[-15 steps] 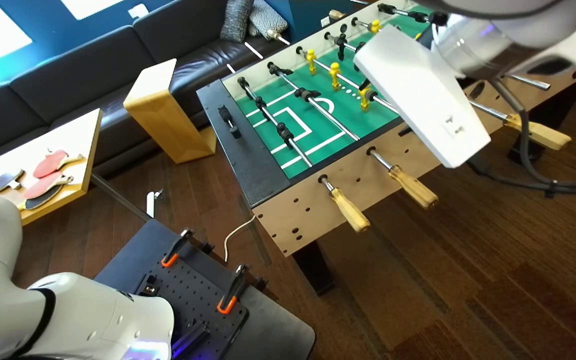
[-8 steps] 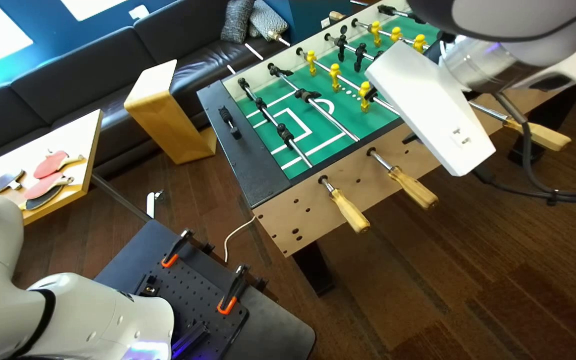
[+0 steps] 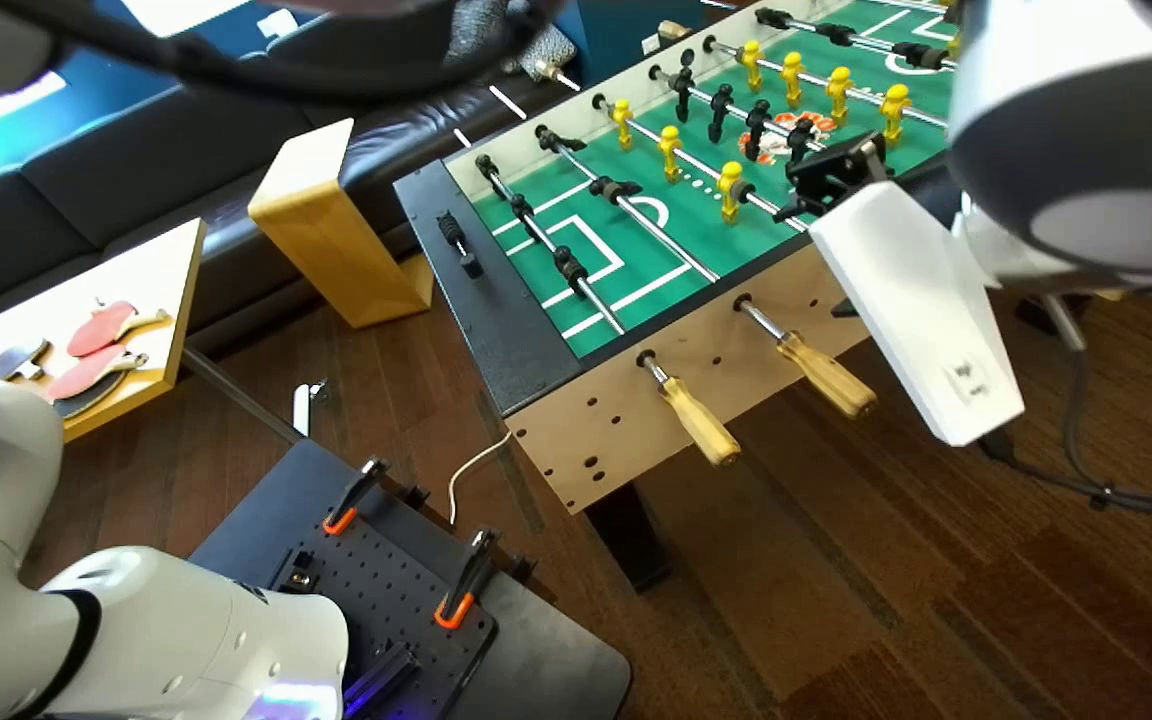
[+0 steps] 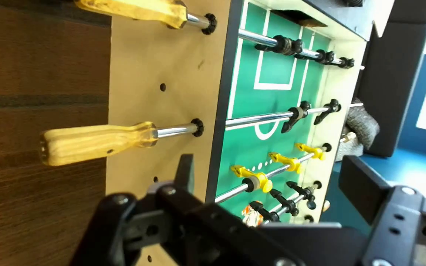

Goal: Rotate the second rod on the foosball table

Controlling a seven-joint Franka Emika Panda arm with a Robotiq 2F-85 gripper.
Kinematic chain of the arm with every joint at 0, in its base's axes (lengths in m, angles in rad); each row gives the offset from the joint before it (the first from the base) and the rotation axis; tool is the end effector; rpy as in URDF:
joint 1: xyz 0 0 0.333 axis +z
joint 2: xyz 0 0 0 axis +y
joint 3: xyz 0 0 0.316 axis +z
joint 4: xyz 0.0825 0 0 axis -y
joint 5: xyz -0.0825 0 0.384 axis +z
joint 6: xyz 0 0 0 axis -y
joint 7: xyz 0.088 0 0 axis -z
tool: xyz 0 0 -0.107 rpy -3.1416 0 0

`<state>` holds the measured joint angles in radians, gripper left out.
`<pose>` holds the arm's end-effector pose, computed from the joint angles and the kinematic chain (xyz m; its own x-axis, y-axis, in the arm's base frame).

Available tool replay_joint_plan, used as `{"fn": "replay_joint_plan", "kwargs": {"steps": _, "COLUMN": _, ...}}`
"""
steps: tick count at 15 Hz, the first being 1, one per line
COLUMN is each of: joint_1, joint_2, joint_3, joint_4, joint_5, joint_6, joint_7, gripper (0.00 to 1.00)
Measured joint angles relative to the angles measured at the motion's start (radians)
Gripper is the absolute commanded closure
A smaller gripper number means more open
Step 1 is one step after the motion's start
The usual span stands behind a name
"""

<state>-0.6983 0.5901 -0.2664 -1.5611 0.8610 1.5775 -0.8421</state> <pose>0.4527 -0.4691 0.3005 0.9191 -0.3904 0.0527 -0.2217 -0.6233 -0.7499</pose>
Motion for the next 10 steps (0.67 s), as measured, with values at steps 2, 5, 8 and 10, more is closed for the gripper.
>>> {"fn": "replay_joint_plan", "kwargs": {"steps": 2, "joint_1": -0.069, "joint_2": 0.088, "joint_3": 0.035, "joint_4": 0.076, "joint_5": 0.026, "joint_6": -0.081, "joint_7": -0.028, "gripper": 0.0}}
{"fn": "replay_joint_plan", "kwargs": {"steps": 5, "joint_1": -0.16, "joint_2": 0.23, "joint_3": 0.092, "joint_4": 0.211, "joint_5": 0.029, "joint_6": -0.194, "joint_7": -0.075, "gripper": 0.0}}
{"fn": "replay_joint_plan", "kwargs": {"steps": 8, "joint_1": -0.214, "joint_2": 0.354, "joint_3": 0.144, "joint_4": 0.331, "joint_5": 0.029, "joint_6": -0.223, "joint_7": -0.141, "gripper": 0.0}}
{"fn": "replay_joint_plan", "kwargs": {"steps": 10, "joint_1": -0.228, "joint_2": 0.416, "joint_3": 0.166, "joint_4": 0.39, "joint_5": 0.029, "joint_6": -0.223, "joint_7": -0.146, "gripper": 0.0}}
